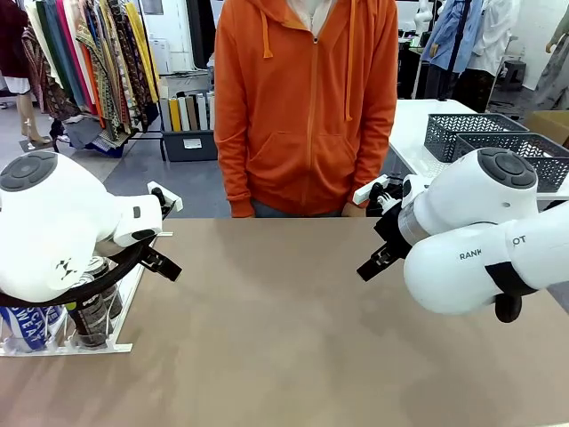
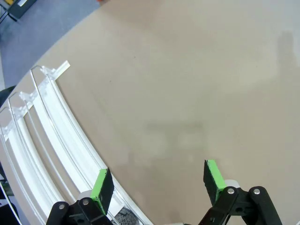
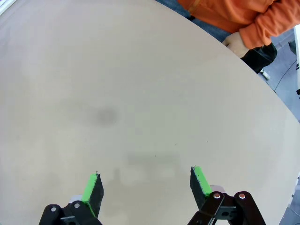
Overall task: Retrieve and store the cans from the dispenser.
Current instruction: Pick up one can from the Automatic Can Dispenser and place it in the middle of the table.
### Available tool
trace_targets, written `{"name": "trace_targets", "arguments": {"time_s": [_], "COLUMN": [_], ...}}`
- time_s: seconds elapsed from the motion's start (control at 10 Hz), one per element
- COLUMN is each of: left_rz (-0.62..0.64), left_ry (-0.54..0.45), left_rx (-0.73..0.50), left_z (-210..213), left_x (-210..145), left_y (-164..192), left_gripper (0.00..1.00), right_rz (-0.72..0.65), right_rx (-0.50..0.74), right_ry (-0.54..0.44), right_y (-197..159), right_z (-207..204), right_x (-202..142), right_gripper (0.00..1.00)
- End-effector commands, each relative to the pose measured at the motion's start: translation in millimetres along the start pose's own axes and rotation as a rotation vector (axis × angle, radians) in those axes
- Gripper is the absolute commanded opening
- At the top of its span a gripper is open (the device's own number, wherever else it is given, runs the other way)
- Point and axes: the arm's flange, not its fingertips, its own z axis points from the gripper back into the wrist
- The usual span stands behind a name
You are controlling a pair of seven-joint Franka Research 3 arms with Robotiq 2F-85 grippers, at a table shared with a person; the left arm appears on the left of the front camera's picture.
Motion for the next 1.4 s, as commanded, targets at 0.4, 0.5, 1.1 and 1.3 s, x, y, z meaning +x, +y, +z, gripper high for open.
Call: {"name": "trace_targets", "arguments": {"time_s": [0.4, 0.5, 1.1, 1.3], "left_rz": [-0.001, 0.0, 0.297, 0.404], "left_ry": [-0.001, 0.0, 0.175, -0.043], "left_rx": [0.0, 0.0, -0.806, -1.047], "left_z": [0, 0, 122, 195], "left_x": [0, 0, 17, -19], "left_y": [0, 0, -1, 65], "left_gripper": [1.0, 1.0, 1.0, 1.0], "right_rz": [0.0, 0.0, -0.63, -0.731], "right_rx": [0.0, 0.0, 0.736, 0.985], "right_ry": [0.0, 0.0, 0.054, -0.081], "right_y": [0, 0, -48, -94], "right_z": [0, 0, 104, 163], "right_x": [0, 0, -7, -54], "right_gripper": [1.0, 1.0, 1.0, 1.0]}}
